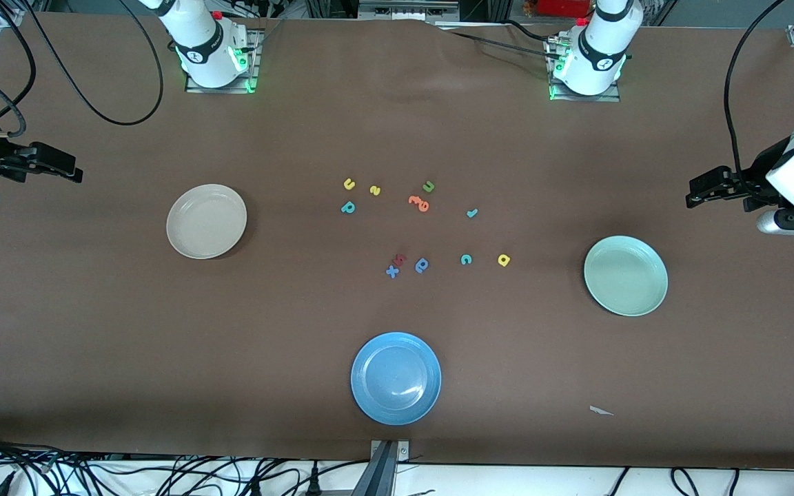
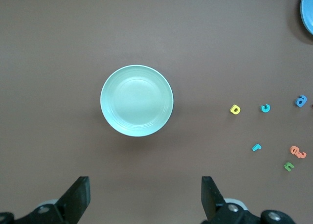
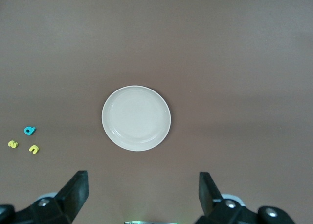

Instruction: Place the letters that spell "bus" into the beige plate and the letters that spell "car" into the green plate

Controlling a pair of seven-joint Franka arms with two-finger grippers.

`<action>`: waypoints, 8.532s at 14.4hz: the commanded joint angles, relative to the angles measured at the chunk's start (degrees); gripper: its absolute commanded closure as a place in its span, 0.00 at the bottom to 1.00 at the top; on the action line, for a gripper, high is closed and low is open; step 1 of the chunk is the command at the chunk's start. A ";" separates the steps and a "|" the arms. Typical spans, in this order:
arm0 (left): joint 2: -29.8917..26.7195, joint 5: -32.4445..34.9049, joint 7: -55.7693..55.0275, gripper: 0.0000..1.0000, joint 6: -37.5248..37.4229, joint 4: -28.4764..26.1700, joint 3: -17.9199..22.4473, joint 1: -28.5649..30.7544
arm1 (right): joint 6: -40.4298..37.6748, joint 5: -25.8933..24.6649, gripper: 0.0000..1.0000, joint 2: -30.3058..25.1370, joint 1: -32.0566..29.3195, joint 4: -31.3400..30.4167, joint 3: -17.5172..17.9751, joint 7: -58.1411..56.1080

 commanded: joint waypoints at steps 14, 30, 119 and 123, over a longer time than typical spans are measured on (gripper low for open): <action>16.16 -5.39 -12.65 0.00 24.89 -6.17 -5.62 -9.10 | 6.34 0.72 0.00 7.42 2.19 2.49 2.47 6.09; 24.86 -4.68 -18.10 0.04 55.42 -24.74 -5.44 -19.83 | 41.49 0.03 0.00 7.00 10.11 -26.66 17.67 34.28; 33.04 5.77 -55.28 0.73 46.90 -10.76 -15.02 -18.16 | 56.90 -21.78 0.00 8.31 -7.58 -43.82 37.90 50.44; 33.13 5.86 -55.28 0.85 46.72 -9.98 -14.85 -17.99 | 62.16 -21.78 0.00 11.55 1.38 -43.73 37.64 63.54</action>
